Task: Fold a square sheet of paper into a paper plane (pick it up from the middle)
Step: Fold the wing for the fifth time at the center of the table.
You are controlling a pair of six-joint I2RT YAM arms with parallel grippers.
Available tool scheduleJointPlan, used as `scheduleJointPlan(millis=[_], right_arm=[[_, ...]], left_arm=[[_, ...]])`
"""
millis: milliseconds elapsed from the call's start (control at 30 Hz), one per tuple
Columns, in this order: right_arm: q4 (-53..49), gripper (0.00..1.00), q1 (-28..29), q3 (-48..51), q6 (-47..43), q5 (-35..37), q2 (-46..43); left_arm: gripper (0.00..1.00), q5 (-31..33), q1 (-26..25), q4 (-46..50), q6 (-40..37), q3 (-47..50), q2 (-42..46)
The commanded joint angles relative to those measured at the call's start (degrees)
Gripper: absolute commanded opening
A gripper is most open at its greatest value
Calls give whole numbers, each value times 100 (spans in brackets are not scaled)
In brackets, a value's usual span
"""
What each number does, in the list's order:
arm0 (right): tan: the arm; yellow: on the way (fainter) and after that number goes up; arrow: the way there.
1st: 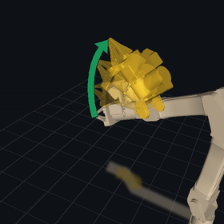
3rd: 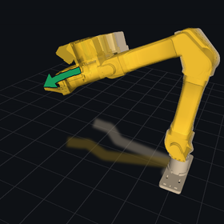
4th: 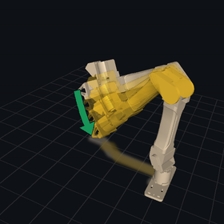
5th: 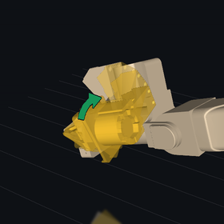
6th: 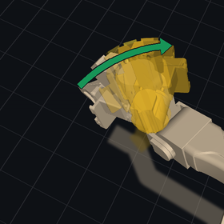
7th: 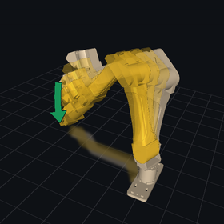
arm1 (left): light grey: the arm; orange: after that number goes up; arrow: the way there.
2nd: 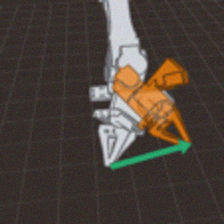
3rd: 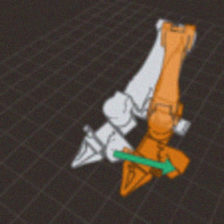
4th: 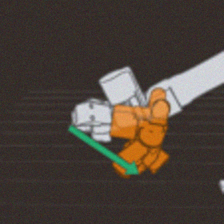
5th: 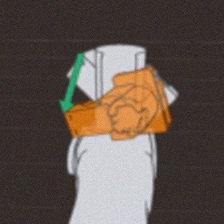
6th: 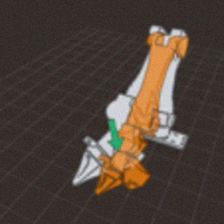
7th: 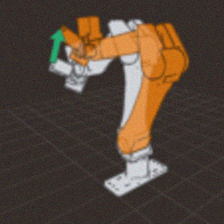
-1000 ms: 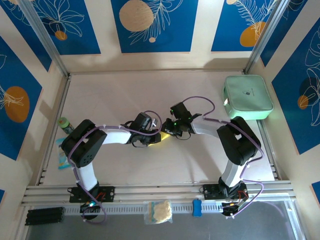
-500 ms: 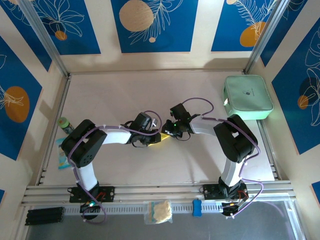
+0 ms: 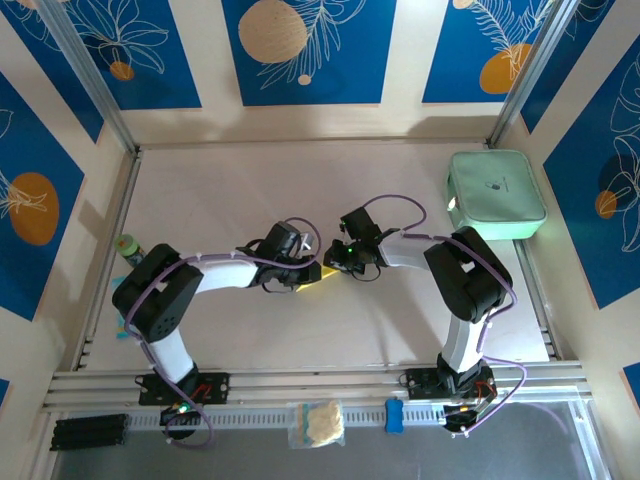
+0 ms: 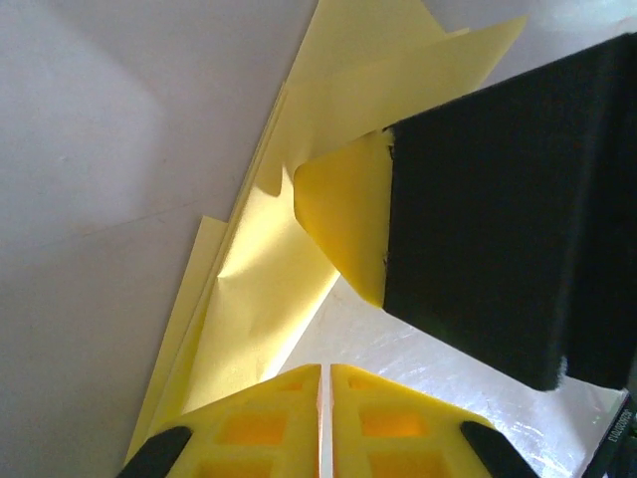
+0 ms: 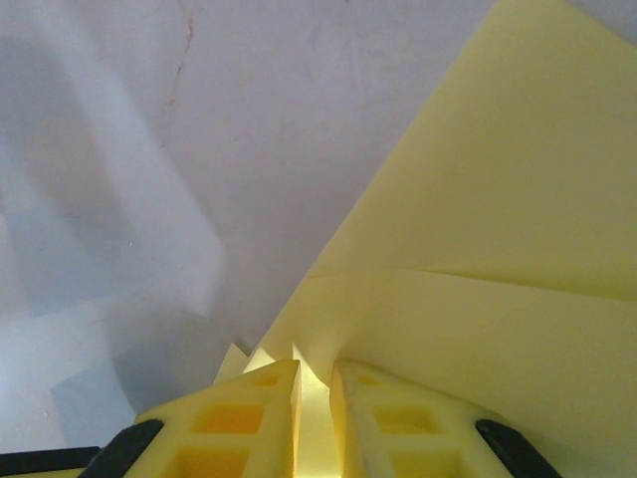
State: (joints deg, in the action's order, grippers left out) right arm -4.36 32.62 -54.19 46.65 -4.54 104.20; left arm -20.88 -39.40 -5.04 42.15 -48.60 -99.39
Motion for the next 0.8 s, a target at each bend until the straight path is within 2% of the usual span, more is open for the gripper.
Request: scheduleJointPlan(millis=[0,433,767], right_arm=[[-310,19,-63,199,-198,289,267],[-427,18,-76,148,-253,312,346],[-590,18,-89,128,-323,399,424]], left_arm=[[12,72,88,257,-41,-88,-7],[11,116,133,324,-117,122,-269],[12,75,283,-133,-43,567,-293]])
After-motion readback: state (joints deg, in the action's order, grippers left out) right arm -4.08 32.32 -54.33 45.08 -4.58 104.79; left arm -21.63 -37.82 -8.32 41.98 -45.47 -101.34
